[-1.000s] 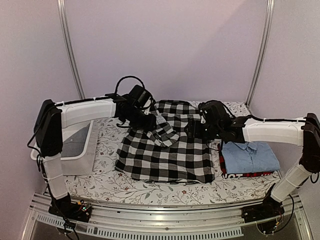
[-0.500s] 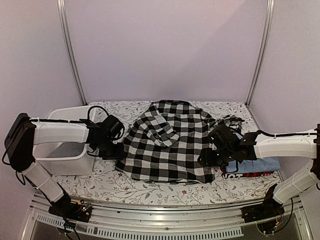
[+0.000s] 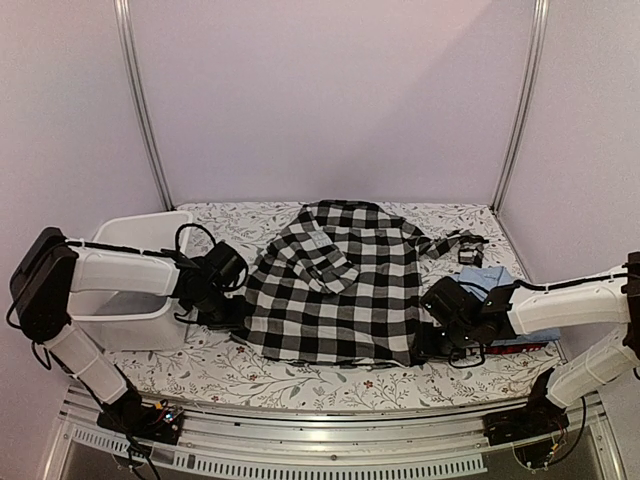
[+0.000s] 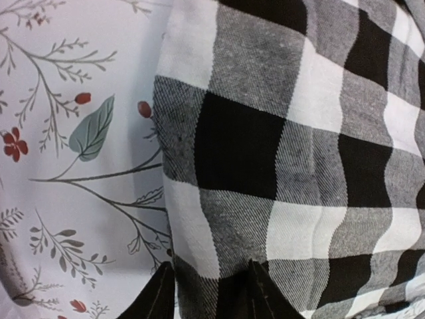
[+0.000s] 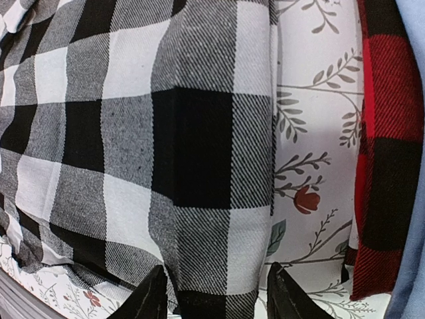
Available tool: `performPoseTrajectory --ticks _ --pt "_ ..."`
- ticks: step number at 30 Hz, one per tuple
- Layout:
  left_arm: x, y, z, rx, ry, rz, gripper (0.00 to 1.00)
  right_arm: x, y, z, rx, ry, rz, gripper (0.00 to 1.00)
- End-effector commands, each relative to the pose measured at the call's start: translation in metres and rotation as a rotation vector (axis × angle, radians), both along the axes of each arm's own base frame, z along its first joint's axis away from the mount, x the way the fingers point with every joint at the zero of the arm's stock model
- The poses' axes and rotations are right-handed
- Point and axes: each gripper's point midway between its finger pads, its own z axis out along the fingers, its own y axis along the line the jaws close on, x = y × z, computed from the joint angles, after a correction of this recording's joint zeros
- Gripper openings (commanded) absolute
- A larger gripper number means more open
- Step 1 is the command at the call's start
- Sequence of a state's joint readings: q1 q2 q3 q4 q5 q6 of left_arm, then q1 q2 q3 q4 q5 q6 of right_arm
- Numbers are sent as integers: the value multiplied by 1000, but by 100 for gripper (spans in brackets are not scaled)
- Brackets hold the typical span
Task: Fold and stack the long sleeve shirts
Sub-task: Move the flattened shirt to the center of the board.
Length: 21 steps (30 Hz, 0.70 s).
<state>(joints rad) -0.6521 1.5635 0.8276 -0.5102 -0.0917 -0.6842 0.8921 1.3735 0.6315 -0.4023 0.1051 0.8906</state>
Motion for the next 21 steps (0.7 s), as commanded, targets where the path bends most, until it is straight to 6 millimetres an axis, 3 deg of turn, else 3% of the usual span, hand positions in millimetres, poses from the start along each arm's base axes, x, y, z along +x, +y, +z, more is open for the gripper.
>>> performPoseTrajectory --ticks 1,6,9,15,17,21 --pt "-9 -3 -13 7 34 -16 25 -4 3 -2 34 3 -14 43" --pt "-27 -1 -17 24 82 -43 0 -8 5 -7 23 29 8 15" --pt "-40 -2 -16 34 114 -71 0 -16 4 -7 6 53 32 2" --pt "-78 -3 -10 29 202 -131 0 -57 -3 -6 -23 150 89 0" --pt "-91 -11 -5 11 222 -152 0 -77 -3 -7 -13 200 109 0" --pt "-119 -19 -5 -5 298 -169 0 -97 -5 0 -6 234 102 1"
